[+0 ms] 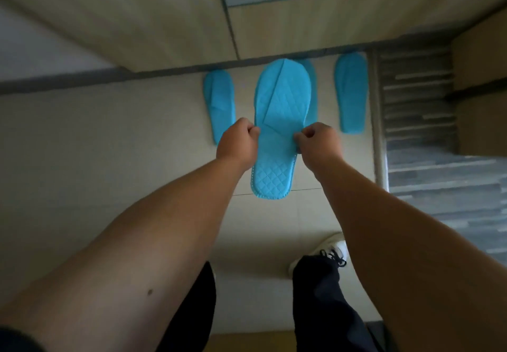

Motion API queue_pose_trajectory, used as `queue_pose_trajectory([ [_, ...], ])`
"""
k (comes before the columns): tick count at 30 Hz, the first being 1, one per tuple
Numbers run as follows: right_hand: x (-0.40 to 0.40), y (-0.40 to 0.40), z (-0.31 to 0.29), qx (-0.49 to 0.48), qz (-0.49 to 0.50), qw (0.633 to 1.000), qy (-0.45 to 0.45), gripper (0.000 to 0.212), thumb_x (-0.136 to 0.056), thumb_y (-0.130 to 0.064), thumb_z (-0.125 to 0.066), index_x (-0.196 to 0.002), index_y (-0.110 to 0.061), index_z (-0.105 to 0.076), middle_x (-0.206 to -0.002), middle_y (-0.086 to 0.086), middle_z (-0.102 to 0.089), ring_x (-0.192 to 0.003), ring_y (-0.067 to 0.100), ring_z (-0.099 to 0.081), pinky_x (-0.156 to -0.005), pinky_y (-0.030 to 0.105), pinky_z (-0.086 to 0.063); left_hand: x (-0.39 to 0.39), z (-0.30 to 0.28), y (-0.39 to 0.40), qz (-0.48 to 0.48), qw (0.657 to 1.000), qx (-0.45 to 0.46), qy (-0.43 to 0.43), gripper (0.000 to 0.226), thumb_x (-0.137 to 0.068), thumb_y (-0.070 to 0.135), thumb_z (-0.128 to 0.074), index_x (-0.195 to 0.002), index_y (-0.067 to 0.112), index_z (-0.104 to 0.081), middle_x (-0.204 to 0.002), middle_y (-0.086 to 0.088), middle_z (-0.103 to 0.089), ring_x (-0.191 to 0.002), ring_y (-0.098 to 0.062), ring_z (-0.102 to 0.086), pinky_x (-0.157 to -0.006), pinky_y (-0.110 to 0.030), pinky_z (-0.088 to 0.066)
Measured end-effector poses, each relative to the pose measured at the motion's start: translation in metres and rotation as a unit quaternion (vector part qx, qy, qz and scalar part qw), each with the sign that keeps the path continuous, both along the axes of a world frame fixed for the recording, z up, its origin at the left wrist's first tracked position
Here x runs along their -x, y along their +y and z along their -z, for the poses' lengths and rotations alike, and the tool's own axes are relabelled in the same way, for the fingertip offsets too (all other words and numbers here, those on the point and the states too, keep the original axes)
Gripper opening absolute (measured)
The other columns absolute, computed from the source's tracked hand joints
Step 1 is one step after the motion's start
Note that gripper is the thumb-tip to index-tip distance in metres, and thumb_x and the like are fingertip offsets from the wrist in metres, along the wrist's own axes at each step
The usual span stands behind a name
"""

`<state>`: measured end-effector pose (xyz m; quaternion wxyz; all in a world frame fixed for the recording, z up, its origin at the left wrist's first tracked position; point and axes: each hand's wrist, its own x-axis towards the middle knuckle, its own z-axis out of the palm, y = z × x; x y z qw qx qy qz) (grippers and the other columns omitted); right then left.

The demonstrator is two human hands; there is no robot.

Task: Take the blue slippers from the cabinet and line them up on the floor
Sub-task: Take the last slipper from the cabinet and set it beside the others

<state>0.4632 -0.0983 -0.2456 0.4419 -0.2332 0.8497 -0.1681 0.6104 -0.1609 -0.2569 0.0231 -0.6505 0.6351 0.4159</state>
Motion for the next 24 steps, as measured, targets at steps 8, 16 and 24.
queue_pose_trajectory([
  [8, -0.160, -0.075, -0.002, 0.008, -0.071, 0.997, -0.008, 0.009, -0.088, -0.019, -0.060, -0.084, -0.011, -0.063, -0.086, 0.010, -0.071, -0.081, 0.030, -0.067, -0.071, 0.042, -0.056, -0.168, 0.008, -0.043, -0.106, 0.994, 0.013, 0.010, 0.019, -0.097, 0.024, -0.045, -0.085, 0.014, -0.055, -0.078, -0.001, -0.057, -0.073, -0.022, -0.052, -0.063, -0.030, -0.037],
  [16, -0.241, -0.107, 0.007, 0.007, -0.065, 0.998, 0.002, 0.013, -0.089, -0.021, -0.060, -0.079, -0.014, -0.061, -0.086, 0.012, -0.071, -0.072, 0.028, -0.063, -0.071, 0.047, -0.057, -0.249, 0.011, -0.074, -0.109, 0.993, 0.024, 0.027, 0.020, -0.098, 0.025, -0.046, -0.087, 0.012, -0.057, -0.073, 0.002, -0.055, -0.068, -0.018, -0.051, -0.057, -0.029, -0.038],
  [24, -0.271, -0.120, 0.020, 0.015, -0.102, 0.995, 0.003, 0.012, -0.090, -0.021, -0.060, -0.081, -0.013, -0.063, -0.084, 0.010, -0.070, -0.081, 0.030, -0.066, -0.074, 0.046, -0.058, -0.280, 0.025, -0.080, -0.137, 0.990, 0.022, 0.009, 0.021, -0.098, 0.026, -0.045, -0.090, 0.012, -0.058, -0.071, 0.004, -0.054, -0.067, -0.017, -0.050, -0.054, -0.027, -0.037],
])
